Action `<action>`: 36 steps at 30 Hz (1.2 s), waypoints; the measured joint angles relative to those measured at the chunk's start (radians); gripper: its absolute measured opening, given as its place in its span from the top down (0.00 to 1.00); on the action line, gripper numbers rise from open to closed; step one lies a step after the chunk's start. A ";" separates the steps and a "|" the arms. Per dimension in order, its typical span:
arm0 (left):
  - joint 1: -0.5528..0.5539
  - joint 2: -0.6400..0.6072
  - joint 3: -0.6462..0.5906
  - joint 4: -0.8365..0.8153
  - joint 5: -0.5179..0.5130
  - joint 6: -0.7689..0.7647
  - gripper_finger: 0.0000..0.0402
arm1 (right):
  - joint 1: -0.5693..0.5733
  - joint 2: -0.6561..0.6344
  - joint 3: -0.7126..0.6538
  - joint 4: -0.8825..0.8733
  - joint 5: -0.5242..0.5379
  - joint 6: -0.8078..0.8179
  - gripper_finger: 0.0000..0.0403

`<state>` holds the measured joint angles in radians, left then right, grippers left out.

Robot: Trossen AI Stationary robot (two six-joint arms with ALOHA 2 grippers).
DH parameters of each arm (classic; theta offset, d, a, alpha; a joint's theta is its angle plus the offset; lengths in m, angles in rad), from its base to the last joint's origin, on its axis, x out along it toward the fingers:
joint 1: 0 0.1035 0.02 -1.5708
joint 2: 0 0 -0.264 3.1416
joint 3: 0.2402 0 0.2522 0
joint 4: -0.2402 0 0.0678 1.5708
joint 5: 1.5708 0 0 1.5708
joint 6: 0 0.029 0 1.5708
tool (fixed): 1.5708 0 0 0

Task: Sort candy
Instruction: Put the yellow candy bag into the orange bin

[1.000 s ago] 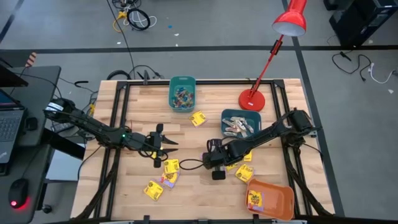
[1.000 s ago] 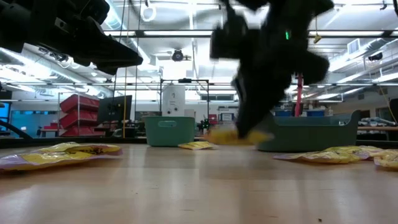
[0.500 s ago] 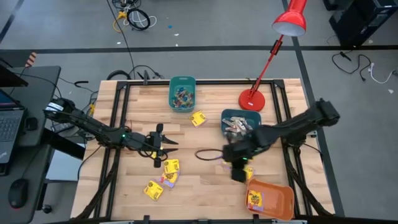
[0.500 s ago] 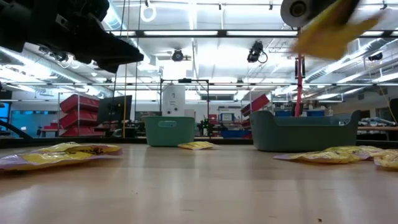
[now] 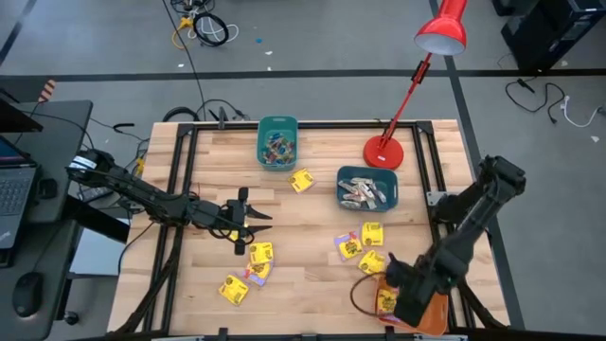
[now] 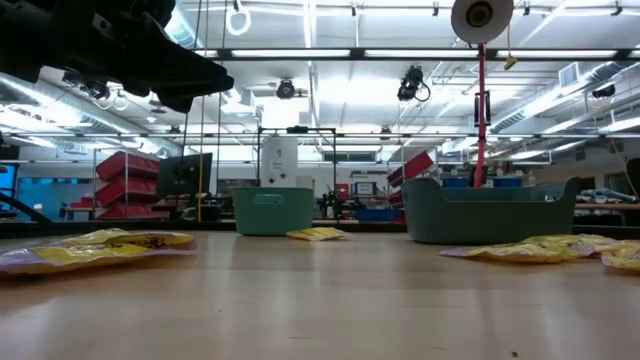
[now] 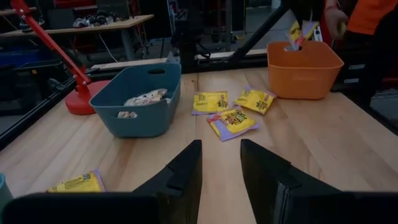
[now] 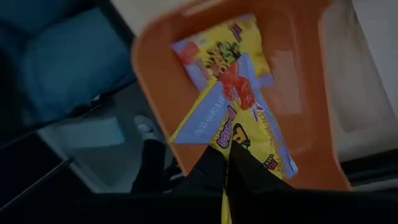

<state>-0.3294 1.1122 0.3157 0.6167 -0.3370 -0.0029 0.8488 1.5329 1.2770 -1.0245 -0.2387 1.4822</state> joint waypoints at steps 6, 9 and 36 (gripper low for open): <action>0.000 0.000 0.000 0.000 0.000 -0.005 0.72 | 0.066 0.082 0.000 -0.006 0.053 0.062 0.99; 0.000 0.000 0.000 -0.001 0.000 -0.002 0.72 | 0.068 0.114 0.000 -0.016 0.059 0.059 1.00; 0.000 0.000 0.000 -0.067 0.001 -0.027 0.72 | 0.068 0.135 -0.014 -0.032 0.145 0.070 0.89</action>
<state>-0.3294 1.1122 0.3157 0.5501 -0.3363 -0.0297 0.9166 1.6680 1.2625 -1.0569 -0.0937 1.5526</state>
